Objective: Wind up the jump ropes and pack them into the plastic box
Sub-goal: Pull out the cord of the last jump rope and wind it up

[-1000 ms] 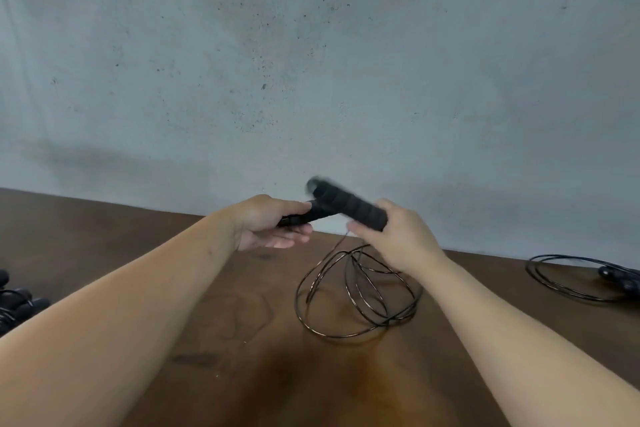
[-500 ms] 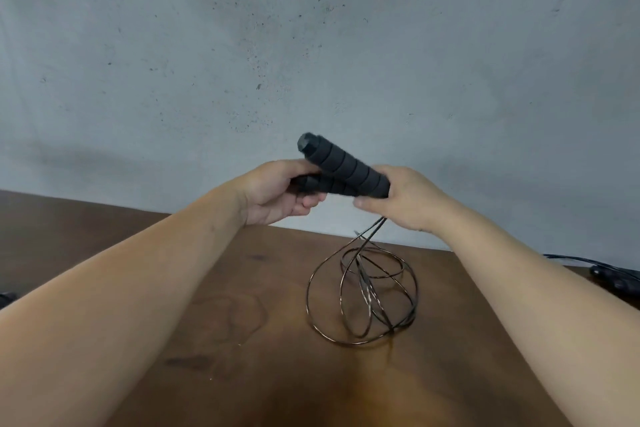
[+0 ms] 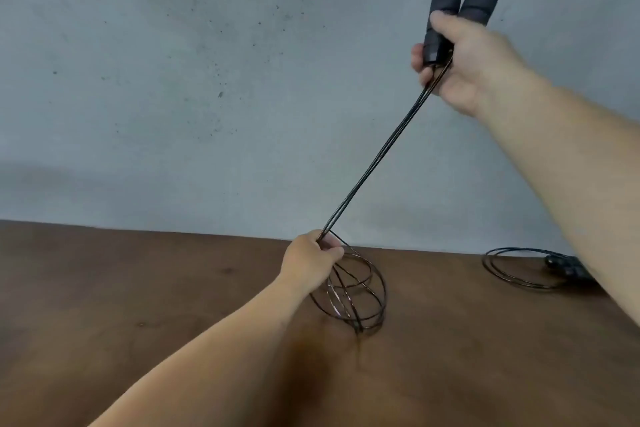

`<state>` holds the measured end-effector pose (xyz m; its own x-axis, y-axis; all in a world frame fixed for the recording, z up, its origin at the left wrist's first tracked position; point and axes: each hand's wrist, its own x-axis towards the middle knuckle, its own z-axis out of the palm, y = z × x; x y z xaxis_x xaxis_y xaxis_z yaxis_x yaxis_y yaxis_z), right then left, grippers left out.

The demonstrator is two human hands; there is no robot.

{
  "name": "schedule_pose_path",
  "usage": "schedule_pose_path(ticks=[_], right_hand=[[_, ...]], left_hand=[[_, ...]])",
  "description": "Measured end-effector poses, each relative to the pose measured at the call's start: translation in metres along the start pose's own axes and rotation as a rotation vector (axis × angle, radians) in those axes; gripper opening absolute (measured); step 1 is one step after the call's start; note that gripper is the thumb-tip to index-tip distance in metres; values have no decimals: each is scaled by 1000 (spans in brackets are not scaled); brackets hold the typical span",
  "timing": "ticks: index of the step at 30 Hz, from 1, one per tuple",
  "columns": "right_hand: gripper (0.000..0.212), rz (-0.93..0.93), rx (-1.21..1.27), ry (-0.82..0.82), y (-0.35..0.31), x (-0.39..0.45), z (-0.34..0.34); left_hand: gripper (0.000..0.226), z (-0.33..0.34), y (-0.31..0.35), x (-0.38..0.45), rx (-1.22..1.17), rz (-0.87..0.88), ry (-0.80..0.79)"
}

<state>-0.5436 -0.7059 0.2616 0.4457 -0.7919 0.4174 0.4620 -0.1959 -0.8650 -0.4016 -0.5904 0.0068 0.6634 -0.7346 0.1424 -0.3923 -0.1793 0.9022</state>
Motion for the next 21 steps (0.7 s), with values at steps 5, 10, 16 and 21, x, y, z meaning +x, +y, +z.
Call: schedule_pose_path(ticks=[5, 10, 16, 21], right_hand=[[28, -161, -78, 216, -62, 22, -74], [12, 18, -500, 164, -56, 12, -109], [10, 195, -481, -354, -15, -17, -63], [19, 181, -449, -600, -7, -28, -36]], left_hand=[[20, -32, 16, 17, -614, -156, -27], [41, -70, 63, 28, -104, 139, 307], [28, -51, 165, 30, 492, 530, 187], [21, -40, 203, 16, 453, 655, 16]])
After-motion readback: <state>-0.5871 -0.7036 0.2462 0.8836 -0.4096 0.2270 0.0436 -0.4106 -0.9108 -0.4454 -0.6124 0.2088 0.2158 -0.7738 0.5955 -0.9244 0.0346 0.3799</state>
